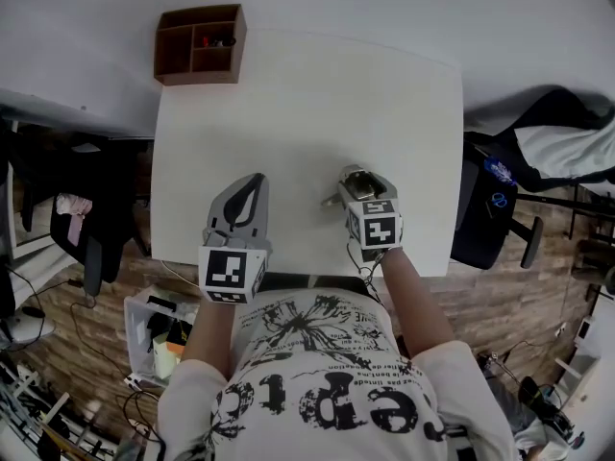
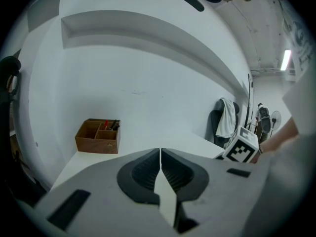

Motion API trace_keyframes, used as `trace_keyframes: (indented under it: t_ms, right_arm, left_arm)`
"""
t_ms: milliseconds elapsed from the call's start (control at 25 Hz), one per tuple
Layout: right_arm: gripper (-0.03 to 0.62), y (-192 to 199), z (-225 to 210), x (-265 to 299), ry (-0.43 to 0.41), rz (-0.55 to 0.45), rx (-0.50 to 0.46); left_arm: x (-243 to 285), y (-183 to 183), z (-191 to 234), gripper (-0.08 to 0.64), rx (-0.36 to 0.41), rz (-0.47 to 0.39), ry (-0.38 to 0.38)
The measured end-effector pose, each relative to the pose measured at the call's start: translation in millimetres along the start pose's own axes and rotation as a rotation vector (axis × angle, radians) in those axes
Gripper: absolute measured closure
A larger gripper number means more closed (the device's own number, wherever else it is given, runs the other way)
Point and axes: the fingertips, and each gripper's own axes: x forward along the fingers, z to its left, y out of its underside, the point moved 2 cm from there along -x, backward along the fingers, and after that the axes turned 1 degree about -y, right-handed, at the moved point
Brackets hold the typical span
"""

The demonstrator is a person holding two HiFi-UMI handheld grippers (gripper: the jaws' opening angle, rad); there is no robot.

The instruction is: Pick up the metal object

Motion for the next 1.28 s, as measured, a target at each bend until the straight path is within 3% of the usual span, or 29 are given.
trace_keyframes:
  t_ms: [280, 640, 880, 1280]
  right_arm:
    - [0.302, 2.6, -0.3, 14.2, 0.022, 0.080, 0.012]
    - [0.310, 2.4, 4.7, 5.1, 0.012, 0.070, -0.017]
    - [0.310, -24.9, 2.0, -40.5, -0.004, -0.089, -0.024]
    - [0.311, -104.0, -9.3, -157.6, 0.018, -0.456, -0.117]
  left_arm:
    - [-1.4, 7.7, 12.6, 0.548, -0.032, 0.026, -0.016]
    - [-9.1, -2.5, 11.5, 0.548, -0.020, 0.024, -0.029]
    - [-18.1, -34.5, -6.0, 0.548, 0.018, -0.021, -0.030]
    - [-37.6, -102.4, -51.7, 0.548, 0.092, -0.145, -0.049]
